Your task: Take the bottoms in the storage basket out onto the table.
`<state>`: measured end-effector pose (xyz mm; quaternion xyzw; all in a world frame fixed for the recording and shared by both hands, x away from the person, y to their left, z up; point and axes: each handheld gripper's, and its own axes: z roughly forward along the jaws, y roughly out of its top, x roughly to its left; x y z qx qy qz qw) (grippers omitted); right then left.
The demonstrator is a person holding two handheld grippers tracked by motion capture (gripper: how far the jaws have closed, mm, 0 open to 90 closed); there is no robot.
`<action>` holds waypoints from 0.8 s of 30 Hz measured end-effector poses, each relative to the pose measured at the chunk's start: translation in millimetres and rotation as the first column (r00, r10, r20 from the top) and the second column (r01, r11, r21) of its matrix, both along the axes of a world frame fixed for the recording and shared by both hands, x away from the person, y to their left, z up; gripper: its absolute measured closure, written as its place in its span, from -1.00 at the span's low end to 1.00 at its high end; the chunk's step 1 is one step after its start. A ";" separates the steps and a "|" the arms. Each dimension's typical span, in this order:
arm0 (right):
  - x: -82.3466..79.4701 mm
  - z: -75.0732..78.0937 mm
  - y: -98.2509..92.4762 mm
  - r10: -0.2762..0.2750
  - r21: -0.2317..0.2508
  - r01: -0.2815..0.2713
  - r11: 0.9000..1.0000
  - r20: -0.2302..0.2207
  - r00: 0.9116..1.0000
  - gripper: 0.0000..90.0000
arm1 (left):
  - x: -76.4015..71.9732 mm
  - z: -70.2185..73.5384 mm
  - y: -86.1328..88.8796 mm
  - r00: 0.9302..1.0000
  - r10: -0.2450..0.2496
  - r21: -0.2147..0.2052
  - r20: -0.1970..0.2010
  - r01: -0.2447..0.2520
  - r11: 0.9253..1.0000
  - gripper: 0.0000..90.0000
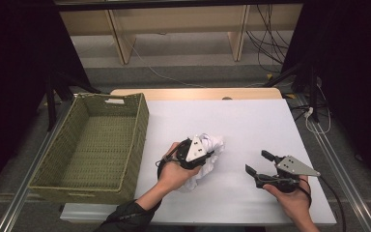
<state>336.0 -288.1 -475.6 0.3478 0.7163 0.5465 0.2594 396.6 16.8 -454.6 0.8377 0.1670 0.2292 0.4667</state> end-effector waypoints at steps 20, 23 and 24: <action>-0.4 0.2 -0.5 -0.003 -0.005 0.002 1.000 -0.008 1.000 -0.58 | 5.0 -26.6 -8.1 0.997 0.006 0.047 -0.079 -0.002 0.999 0.65; -0.1 0.0 -0.1 0.000 -0.005 0.000 1.000 -0.006 1.000 -0.58 | 5.3 -26.0 -7.8 0.996 0.007 0.047 -0.091 -0.003 0.999 0.61; 0.0 -0.1 0.0 -0.001 -0.003 0.001 1.000 -0.004 1.000 -0.58 | 5.4 -25.8 -7.8 0.995 0.007 0.048 -0.096 -0.002 0.999 0.58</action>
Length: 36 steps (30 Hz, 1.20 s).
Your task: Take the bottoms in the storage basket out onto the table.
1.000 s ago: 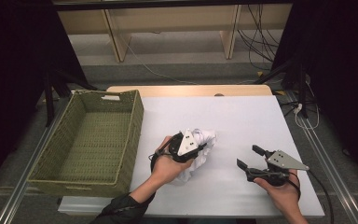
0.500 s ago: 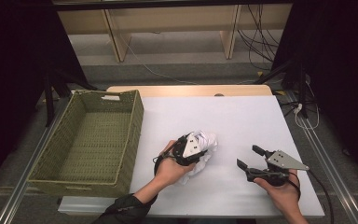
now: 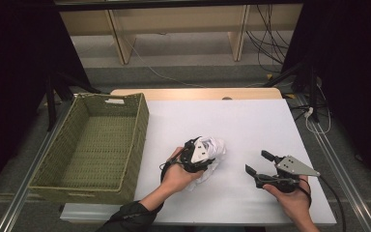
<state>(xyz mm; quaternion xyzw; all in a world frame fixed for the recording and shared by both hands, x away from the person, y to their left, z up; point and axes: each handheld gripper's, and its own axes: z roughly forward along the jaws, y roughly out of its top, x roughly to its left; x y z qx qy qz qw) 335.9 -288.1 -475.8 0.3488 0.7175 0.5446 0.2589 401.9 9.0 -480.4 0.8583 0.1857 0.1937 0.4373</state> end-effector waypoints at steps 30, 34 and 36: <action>0.2 -0.3 0.1 0.000 0.002 0.000 1.000 -0.009 1.000 -0.58 | -10.1 26.3 13.2 0.993 0.030 0.054 -0.110 -0.024 0.998 -0.26; 0.1 -0.2 0.0 -0.002 0.004 0.003 1.000 -0.008 1.000 -0.58 | -12.5 31.4 16.7 0.994 0.027 0.048 -0.102 -0.023 0.999 -0.33; 0.0 0.0 -0.1 -0.002 0.005 0.002 1.000 -0.007 1.000 -0.58 | -13.5 33.6 18.8 0.994 0.026 0.051 -0.107 -0.021 0.998 -0.40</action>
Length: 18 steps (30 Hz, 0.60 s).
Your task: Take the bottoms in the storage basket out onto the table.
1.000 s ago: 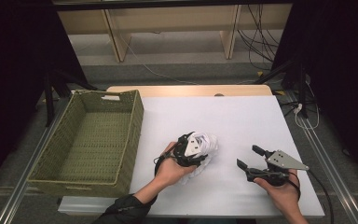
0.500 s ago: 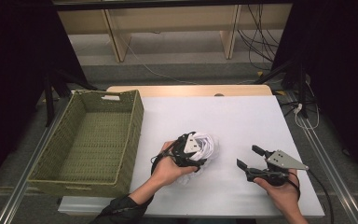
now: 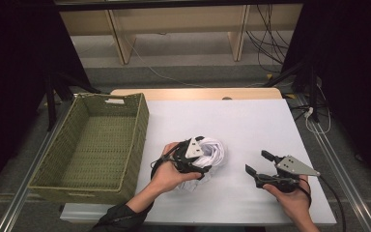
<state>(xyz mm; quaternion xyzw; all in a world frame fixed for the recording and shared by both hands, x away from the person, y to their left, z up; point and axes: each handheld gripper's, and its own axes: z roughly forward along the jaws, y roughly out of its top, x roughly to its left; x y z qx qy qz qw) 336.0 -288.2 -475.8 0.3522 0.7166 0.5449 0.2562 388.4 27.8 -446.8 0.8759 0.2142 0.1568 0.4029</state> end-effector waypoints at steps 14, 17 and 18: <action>-0.2 0.3 -0.2 -0.001 0.001 0.001 1.000 -0.001 1.000 -0.58 | -8.1 16.2 16.7 1.000 0.017 -0.021 0.006 -0.017 1.000 -0.65; -0.1 0.2 -0.1 0.000 0.000 0.000 1.000 -0.002 1.000 -0.58 | -9.8 21.2 22.3 0.999 0.028 -0.010 0.019 -0.028 1.000 -0.65; -0.1 0.2 -0.1 -0.001 0.000 0.001 1.000 -0.002 1.000 -0.58 | -10.1 22.4 24.2 0.999 0.031 -0.015 0.025 -0.031 0.999 -0.65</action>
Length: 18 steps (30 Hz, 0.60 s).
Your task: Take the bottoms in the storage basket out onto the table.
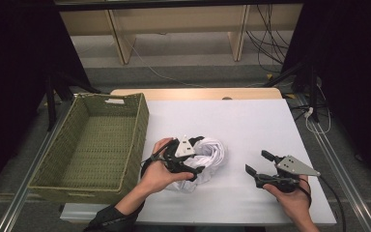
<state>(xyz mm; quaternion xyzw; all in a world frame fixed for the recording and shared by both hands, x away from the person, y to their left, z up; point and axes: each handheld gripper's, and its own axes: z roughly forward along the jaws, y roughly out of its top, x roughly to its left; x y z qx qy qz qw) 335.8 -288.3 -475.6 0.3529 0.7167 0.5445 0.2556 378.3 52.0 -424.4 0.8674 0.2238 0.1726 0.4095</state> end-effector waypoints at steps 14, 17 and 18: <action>-0.2 0.3 -0.2 0.000 -0.003 0.000 1.000 -0.002 1.000 -0.58 | -4.9 21.2 29.9 0.998 0.051 -0.059 0.021 -0.050 0.997 -0.68; -0.3 0.6 -0.4 -0.001 -0.005 0.001 1.000 -0.003 1.000 -0.58 | -6.2 25.8 35.8 0.998 0.062 -0.075 0.024 -0.060 0.995 -0.71; 0.2 0.1 0.0 0.001 0.003 -0.001 1.000 0.002 1.000 -0.58 | -6.5 27.2 38.0 0.998 0.065 -0.078 0.026 -0.063 0.995 -0.71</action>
